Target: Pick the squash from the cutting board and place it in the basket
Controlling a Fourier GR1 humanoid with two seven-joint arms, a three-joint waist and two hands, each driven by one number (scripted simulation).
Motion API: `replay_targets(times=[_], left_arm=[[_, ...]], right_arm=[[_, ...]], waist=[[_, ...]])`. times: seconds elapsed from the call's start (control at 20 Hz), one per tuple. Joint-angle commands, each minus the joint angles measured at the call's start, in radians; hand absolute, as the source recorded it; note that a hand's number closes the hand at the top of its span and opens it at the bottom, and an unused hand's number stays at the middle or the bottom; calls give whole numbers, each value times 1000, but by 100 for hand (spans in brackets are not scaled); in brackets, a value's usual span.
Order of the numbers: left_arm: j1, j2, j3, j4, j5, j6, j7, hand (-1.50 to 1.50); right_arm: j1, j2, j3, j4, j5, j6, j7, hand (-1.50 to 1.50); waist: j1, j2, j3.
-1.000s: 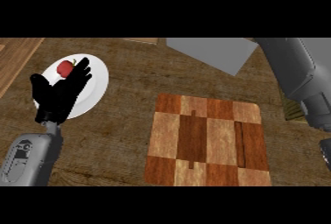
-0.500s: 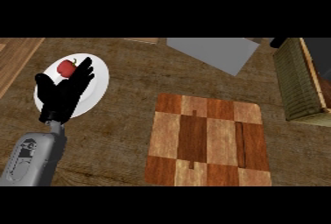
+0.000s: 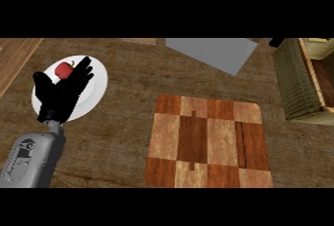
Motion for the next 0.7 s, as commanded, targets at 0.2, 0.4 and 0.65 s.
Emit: replay_targets(times=[0.2, 0.4, 0.65], left_arm=[[12, 3, 20, 11, 0, 14, -9, 0], [-13, 6, 34, 14, 4, 28, 22, 0], [60, -3, 26, 23, 0, 13, -40, 0]], right_arm=[[-32, -39, 7, 63, 60, 13, 262, 150], [5, -23, 3, 79, 69, -23, 263, 150], [42, -36, -11, 90, 67, -59, 263, 150]], waist=[[-32, -16, 2], [-51, -18, 5], [-54, -18, 5]])
